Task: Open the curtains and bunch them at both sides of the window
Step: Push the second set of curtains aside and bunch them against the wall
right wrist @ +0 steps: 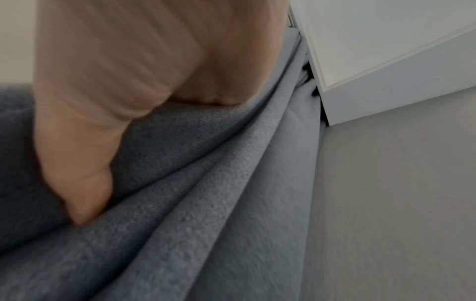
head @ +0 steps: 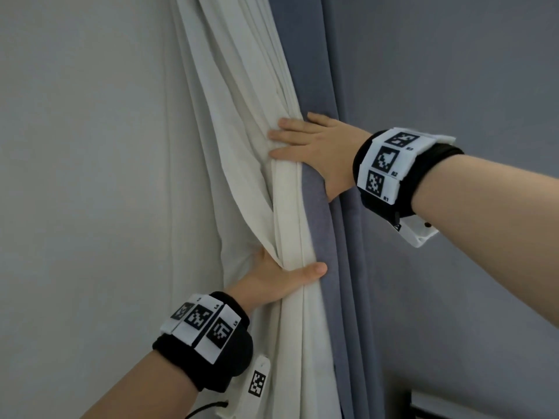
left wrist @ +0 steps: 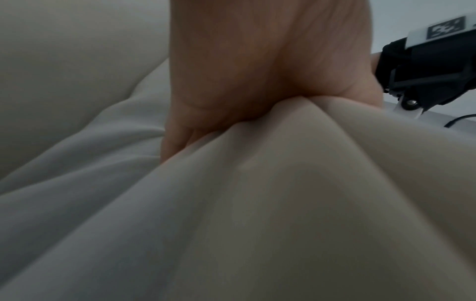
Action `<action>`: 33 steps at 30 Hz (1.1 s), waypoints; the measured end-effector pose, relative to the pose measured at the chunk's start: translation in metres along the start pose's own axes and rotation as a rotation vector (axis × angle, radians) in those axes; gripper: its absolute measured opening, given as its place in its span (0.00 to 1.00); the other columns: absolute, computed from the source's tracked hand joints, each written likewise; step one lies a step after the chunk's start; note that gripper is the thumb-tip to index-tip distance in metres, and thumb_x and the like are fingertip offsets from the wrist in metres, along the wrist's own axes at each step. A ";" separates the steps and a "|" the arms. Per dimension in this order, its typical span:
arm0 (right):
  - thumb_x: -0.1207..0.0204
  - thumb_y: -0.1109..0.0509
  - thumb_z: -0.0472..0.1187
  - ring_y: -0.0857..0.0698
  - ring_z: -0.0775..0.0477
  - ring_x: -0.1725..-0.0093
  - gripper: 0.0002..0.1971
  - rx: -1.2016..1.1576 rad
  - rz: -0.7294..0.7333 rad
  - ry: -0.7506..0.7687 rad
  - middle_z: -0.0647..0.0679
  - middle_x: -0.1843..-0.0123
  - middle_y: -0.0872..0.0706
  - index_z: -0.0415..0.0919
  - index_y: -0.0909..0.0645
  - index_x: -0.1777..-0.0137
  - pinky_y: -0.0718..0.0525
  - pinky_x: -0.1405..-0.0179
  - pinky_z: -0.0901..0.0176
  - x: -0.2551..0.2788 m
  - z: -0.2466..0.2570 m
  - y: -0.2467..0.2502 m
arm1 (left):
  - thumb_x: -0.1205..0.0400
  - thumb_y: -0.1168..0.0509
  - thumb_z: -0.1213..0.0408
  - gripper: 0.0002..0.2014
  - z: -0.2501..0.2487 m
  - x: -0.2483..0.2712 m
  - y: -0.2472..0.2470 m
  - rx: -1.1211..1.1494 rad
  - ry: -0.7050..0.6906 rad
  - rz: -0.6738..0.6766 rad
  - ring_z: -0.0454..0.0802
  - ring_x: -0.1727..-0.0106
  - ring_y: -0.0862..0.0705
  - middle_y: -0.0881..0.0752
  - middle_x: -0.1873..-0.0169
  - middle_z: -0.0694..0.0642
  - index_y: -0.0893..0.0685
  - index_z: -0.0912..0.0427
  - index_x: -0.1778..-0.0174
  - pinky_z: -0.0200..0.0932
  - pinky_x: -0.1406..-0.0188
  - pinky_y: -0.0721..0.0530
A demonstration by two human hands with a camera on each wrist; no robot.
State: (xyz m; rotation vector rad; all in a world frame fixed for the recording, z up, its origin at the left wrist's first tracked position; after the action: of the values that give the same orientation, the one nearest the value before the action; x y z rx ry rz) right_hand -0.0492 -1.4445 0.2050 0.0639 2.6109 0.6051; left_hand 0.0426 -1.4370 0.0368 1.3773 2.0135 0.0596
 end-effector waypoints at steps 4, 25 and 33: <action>0.41 0.22 0.55 0.60 0.46 0.14 0.57 0.020 0.036 -0.017 0.49 0.13 0.59 0.51 0.53 0.16 0.59 0.18 0.42 -0.009 -0.018 -0.040 | 0.55 0.28 0.29 0.66 0.024 -0.045 -0.016 0.006 0.059 -0.002 0.51 0.24 0.31 0.32 0.23 0.52 0.43 0.51 0.21 0.55 0.23 0.32; 0.37 0.23 0.43 0.63 0.44 0.15 0.57 -0.001 0.378 -0.233 0.47 0.13 0.62 0.49 0.59 0.16 0.55 0.20 0.34 -0.009 -0.110 -0.204 | 0.40 0.32 0.29 0.68 0.075 -0.201 -0.123 -0.078 0.203 0.037 0.59 0.18 0.65 0.71 0.21 0.61 0.73 0.55 0.23 0.58 0.18 0.57; 0.28 0.28 0.46 0.61 0.45 0.15 0.50 -0.308 0.261 -0.344 0.47 0.13 0.59 0.47 0.59 0.16 0.51 0.18 0.38 0.014 -0.089 -0.161 | 0.40 0.32 0.30 0.69 0.074 -0.205 -0.130 -0.145 0.226 -0.028 0.62 0.20 0.71 0.73 0.22 0.64 0.80 0.55 0.27 0.61 0.21 0.59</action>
State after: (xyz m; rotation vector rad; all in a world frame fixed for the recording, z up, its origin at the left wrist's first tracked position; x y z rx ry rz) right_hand -0.0920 -1.6240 0.2011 0.3798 2.1686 0.9858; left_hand 0.0208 -1.6896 0.0325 1.2976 2.1648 0.3563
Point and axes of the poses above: each hand's wrist, its own x-axis away from the middle knuckle, its own y-axis out of the back of the hand, z = x × y, the point moved 6 cm from there along -x, towards the middle knuckle
